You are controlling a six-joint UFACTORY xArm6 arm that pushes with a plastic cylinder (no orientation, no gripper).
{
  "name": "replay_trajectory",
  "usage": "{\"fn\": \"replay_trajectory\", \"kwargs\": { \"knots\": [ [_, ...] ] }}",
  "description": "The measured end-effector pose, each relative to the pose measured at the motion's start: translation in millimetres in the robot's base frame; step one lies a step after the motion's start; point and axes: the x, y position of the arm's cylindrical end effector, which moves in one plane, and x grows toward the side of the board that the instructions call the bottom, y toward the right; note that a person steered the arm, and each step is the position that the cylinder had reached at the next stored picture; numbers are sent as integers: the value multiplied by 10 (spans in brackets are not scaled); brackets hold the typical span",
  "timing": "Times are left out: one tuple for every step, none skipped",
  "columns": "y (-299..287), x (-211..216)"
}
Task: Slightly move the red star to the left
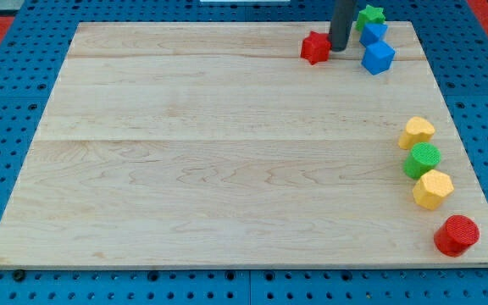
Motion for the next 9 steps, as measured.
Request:
{"fn": "replay_trajectory", "kwargs": {
  "knots": [
    [-25,-157],
    [146,141],
    [206,310],
    [0,313],
    [0,305],
    [0,282],
    [-13,258],
    [-134,256],
    [-239,243]
  ]
}}
